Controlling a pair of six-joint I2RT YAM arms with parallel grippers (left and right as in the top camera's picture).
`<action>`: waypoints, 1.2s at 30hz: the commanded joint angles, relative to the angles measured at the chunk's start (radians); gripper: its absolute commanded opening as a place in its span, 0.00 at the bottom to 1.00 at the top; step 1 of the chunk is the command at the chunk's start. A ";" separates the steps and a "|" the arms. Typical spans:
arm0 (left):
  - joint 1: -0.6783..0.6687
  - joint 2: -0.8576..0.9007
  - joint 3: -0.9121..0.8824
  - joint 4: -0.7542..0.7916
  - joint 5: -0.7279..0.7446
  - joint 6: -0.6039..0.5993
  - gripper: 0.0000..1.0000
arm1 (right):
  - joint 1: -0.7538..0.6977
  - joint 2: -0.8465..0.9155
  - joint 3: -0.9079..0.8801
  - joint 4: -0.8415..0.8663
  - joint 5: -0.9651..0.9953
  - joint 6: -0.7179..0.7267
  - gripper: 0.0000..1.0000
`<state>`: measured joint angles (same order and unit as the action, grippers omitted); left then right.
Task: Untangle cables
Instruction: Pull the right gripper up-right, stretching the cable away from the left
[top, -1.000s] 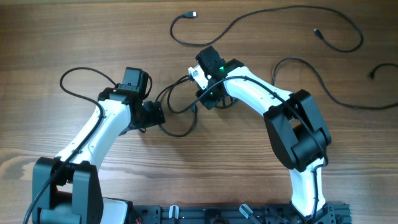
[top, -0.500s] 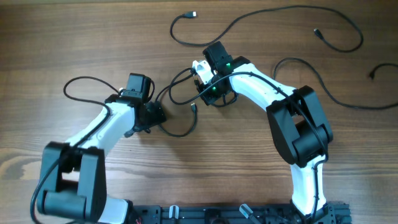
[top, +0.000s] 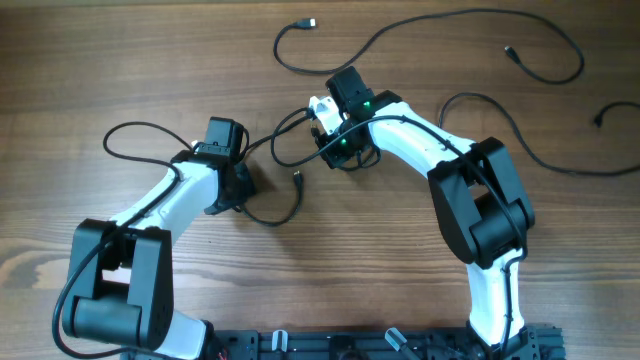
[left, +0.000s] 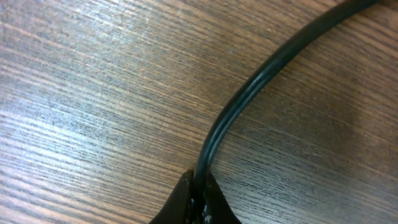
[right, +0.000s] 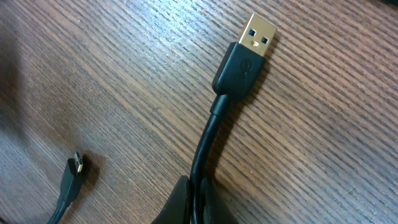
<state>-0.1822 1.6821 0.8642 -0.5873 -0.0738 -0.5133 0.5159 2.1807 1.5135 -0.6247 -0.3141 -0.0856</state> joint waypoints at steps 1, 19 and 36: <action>0.001 0.040 -0.015 -0.018 0.027 0.101 0.04 | 0.000 0.057 -0.031 -0.043 0.016 0.047 0.04; -0.193 -0.261 -0.013 -0.027 0.170 0.444 0.04 | -0.060 -0.556 -0.020 -0.330 0.256 0.259 0.04; -0.600 -0.288 -0.013 0.056 0.145 0.644 0.04 | -0.277 -0.779 -0.021 -0.574 0.620 0.573 0.04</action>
<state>-0.7517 1.4097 0.8574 -0.5449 0.0731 0.1051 0.2981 1.4330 1.4883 -1.1942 0.2539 0.5034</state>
